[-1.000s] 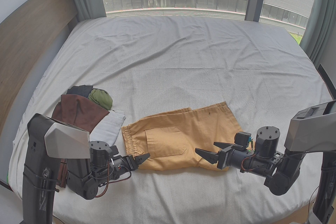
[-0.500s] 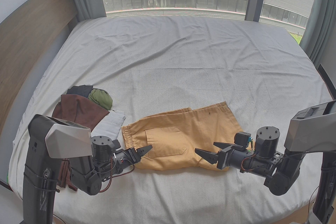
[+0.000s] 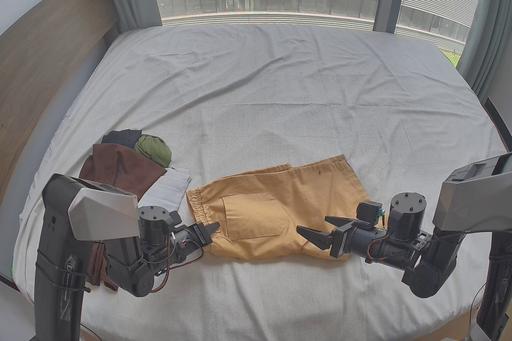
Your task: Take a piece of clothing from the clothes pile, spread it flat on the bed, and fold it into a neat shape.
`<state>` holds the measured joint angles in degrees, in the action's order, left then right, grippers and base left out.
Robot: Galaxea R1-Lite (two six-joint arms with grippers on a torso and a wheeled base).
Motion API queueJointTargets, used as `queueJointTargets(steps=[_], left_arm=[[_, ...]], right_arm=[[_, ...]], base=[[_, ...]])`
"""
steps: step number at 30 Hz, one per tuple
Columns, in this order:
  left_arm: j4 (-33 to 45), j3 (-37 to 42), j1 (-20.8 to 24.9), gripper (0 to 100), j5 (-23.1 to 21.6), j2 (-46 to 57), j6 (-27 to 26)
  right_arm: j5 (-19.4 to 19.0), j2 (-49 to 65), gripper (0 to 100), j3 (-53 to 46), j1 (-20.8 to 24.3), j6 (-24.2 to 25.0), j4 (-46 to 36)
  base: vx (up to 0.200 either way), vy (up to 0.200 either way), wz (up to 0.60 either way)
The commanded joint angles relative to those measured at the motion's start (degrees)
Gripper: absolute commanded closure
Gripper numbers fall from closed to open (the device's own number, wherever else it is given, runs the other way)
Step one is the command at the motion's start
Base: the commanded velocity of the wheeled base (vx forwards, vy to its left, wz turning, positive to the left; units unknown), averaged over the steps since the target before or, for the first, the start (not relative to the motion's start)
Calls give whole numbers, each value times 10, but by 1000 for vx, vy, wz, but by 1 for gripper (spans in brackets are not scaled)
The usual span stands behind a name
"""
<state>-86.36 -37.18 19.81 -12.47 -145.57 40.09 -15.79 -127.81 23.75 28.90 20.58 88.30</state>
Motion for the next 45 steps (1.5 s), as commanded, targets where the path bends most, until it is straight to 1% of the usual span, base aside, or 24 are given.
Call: queueJointTargets(steps=[1,13,27,33,36,40,45], left_arm=[[-13,13,-7,100,15,17,1],[-19,99,-50,100,13,101,-3],[-21,151,-77,100,10,114,-31],[-21,175,-88,100,-1,149,-31],[-21,189,-102,100,-12,163,-32],[-21,200,-104,100,-14,165,-33],[-21,192,-98,100,-15,172,-35]], right_arm=[[0,-3,0,0,0,-1,-1],[1,-19,0,2,-3,-1,0],[0,-26,0,3,-9,-1,0],[0,-26,0,3,-9,0,0],[0,-27,0,3,-8,-1,0],[0,-27,0,7,-7,0,0],[0,-24,0,8,-9,0,0]], base=[[0,0,0],[0,0,0],[0,0,0],[0,0,0],[0,0,0],[0,0,0],[0,0,0]])
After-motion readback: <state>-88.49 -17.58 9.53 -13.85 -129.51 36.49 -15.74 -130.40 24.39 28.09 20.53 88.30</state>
